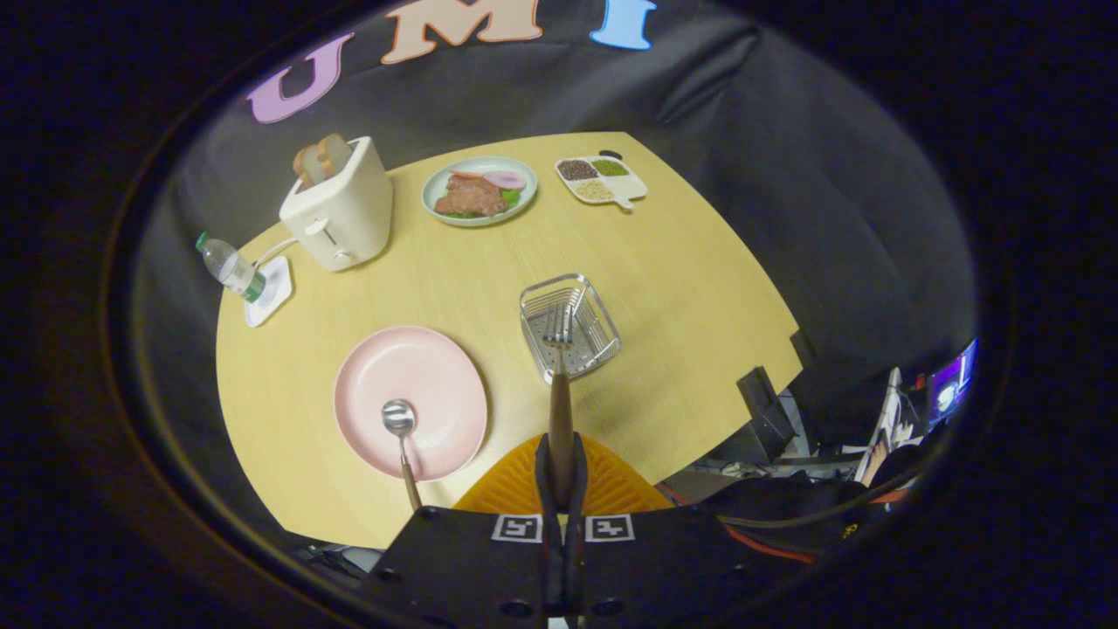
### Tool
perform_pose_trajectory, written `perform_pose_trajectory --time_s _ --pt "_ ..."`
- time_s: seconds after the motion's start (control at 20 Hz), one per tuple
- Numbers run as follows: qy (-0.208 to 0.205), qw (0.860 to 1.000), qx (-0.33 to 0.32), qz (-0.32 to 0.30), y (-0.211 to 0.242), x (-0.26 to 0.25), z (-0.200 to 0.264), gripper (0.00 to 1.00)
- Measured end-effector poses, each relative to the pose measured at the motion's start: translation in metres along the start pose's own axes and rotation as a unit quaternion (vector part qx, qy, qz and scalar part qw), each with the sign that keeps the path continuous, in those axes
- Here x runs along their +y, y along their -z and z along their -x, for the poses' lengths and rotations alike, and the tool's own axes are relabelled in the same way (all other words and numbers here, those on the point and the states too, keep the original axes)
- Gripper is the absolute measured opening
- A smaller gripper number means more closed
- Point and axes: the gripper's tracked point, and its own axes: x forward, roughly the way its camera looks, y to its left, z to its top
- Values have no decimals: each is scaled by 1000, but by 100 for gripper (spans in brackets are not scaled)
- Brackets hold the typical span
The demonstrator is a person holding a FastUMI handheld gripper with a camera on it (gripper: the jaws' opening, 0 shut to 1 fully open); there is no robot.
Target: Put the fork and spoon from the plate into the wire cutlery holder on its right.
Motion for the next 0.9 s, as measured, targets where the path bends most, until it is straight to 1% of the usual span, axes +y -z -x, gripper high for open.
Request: perform_pose_trajectory --time_s 0.25,0.5,0.55,0.6,0.75,0.8,0.9 --pt "-6 999 51 -10 -8 -3 -25 4" --pt "-19 997 80 -11 -16 -3 -43 5" --pt "-17 996 86 -10 -16 -4 -46 5" --pt "-16 996 92 -5 -17 -4 -49 8" --pt "-21 995 98 4 -22 0 -55 12" --pt "-21 995 97 5 -24 1 -55 15" --pt "-25 995 93 -4 -28 3 -55 18"
